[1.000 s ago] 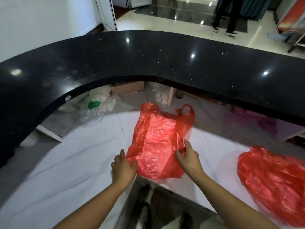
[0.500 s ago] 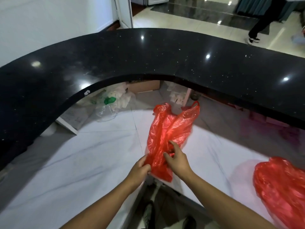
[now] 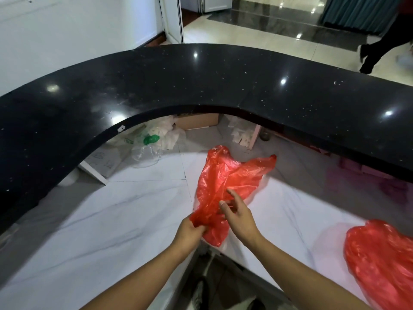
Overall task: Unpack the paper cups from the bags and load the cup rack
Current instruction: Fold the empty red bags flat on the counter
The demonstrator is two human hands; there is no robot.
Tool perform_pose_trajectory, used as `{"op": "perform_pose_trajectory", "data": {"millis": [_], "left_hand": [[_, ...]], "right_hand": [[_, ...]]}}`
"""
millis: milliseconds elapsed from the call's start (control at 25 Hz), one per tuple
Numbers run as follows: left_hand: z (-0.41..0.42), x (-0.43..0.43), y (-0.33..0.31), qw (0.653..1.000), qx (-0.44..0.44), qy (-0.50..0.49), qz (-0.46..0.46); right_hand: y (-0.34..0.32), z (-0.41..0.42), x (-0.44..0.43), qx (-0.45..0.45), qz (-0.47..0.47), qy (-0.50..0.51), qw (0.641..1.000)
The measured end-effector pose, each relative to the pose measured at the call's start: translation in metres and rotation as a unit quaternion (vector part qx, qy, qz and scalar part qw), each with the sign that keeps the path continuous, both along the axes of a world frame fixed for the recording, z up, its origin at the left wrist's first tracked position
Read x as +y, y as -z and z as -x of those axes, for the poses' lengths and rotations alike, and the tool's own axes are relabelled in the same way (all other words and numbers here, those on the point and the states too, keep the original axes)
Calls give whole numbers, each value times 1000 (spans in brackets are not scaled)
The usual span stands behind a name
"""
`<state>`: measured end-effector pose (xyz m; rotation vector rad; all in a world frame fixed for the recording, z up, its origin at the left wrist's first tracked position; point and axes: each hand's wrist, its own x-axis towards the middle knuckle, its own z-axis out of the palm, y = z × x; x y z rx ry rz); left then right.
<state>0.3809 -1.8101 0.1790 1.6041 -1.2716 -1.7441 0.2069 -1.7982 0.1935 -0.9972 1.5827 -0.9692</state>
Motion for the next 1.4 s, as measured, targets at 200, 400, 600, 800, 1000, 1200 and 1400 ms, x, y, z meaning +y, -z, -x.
{"op": "perform_pose_trajectory", "data": {"millis": [200,400,600,800,1000,1200,1400], "left_hand": [[-20,-16,0,967,109,-53,-225],[-41,-19,5,953,69,-80,-284],[-65,-10,14,947,141,-207,-199],[-71,-2,10,989,-110,-95,35],[-70,-10,26,964,-235,-105,65],[-71,-23,27,987,-155,-37,-30],[-67,-33,24,975,-198,57,-88]], "right_hand": [[17,18,9,456,247,-213,828],[37,1,0,533,132,-368,751],[44,-32,-18,539,28,-432,723],[47,-61,-27,557,21,-461,691],[48,-63,-26,557,102,-451,689],[43,-30,-23,586,136,-392,695],[46,-4,-18,591,52,-408,694]]}}
